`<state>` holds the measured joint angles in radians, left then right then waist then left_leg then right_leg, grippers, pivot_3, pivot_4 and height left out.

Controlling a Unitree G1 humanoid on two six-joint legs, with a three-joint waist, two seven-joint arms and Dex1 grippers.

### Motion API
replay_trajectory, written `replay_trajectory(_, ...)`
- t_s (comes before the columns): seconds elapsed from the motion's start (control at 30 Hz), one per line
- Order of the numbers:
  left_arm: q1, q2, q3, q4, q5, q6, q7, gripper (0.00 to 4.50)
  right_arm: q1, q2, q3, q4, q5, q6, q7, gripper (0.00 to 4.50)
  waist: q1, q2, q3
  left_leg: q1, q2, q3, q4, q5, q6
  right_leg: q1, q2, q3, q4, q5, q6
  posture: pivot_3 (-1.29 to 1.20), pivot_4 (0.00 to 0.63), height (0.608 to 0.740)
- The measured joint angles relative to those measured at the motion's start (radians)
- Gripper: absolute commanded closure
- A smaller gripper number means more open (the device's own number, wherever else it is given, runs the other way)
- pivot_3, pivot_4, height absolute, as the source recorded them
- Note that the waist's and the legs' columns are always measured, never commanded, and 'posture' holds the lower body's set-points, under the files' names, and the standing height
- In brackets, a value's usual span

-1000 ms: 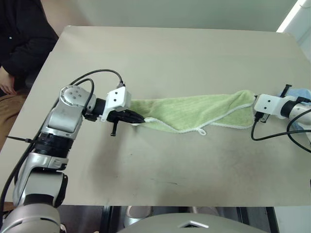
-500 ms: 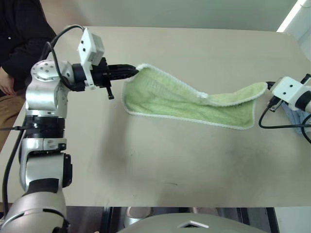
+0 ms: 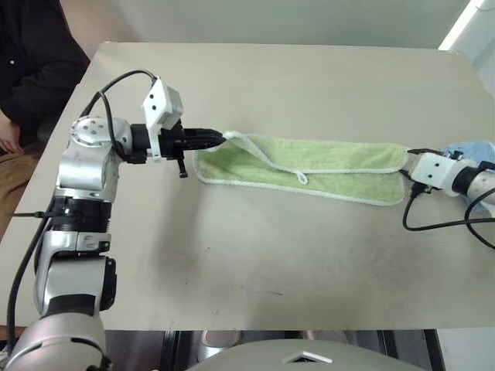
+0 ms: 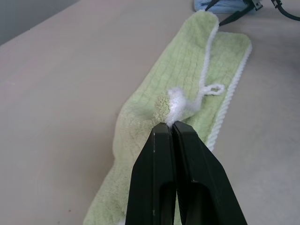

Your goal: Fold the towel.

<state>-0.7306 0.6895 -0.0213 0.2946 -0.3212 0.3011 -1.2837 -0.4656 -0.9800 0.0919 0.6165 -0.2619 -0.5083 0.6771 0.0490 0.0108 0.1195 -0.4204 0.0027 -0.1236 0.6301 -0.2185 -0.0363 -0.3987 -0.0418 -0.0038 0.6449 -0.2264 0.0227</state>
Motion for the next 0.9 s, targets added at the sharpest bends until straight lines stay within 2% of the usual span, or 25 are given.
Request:
replay_trajectory(0.07, 0.005, 0.000, 0.000, -0.017, 0.000, 0.002, -0.001, 4.50, 0.000, 0.000, 0.001, 0.000, -0.013, -0.019, -0.019, 2.00, 0.000, 0.000, 0.000, 0.000, 0.000, 0.000, 0.000, -0.004, 0.007, 0.000, 0.000, 0.001, 0.000, 0.000, 0.000, 0.00, 0.150, 0.740)
replay_trajectory(0.43, 0.012, 0.000, -0.003, -0.036, -0.002, 0.013, -0.003, 4.50, -0.020, 0.017, 0.010, 0.006, -0.059, -0.102, -0.104, 2.00, 0.000, 0.000, 0.000, 0.001, 0.000, 0.001, 0.000, -0.004, 0.007, 0.000, 0.000, 0.001, 0.000, 0.000, 0.000, 0.00, 0.150, 0.740)
replay_trajectory(0.67, 0.017, 0.000, -0.004, -0.037, -0.001, 0.013, -0.008, 4.50, -0.020, 0.017, 0.022, 0.006, -0.076, -0.141, -0.107, 2.00, -0.001, 0.000, 0.000, 0.001, 0.000, 0.001, 0.000, -0.004, 0.007, 0.000, 0.000, 0.001, 0.000, 0.000, 0.000, 0.00, 0.150, 0.740)
replay_trajectory(0.7, 0.019, 0.000, -0.005, -0.037, -0.001, 0.013, -0.012, 4.50, -0.020, 0.017, 0.030, 0.006, -0.078, -0.142, -0.107, 2.39, -0.001, 0.000, 0.000, 0.001, 0.000, 0.001, 0.000, -0.004, 0.007, 0.000, 0.000, 0.001, 0.000, 0.000, 0.000, 0.00, 0.150, 0.740)
replay_trajectory(0.77, 0.022, 0.001, -0.005, -0.037, -0.001, 0.013, -0.020, 4.50, -0.020, 0.017, 0.039, 0.008, -0.083, -0.146, -0.106, 2.82, -0.001, 0.000, 0.000, 0.001, 0.000, 0.001, 0.000, -0.004, 0.007, 0.000, 0.000, 0.001, 0.000, 0.000, 0.000, 0.00, 0.150, 0.740)
replay_trajectory(0.9, 0.031, 0.002, -0.005, -0.037, -0.001, 0.013, -0.024, 4.50, -0.020, 0.016, 0.041, 0.018, -0.090, -0.150, -0.106, 4.21, -0.001, 0.000, 0.000, 0.001, 0.000, 0.001, 0.000, -0.004, 0.007, 0.000, 0.000, 0.001, 0.000, 0.000, 0.000, 0.00, 0.150, 0.740)
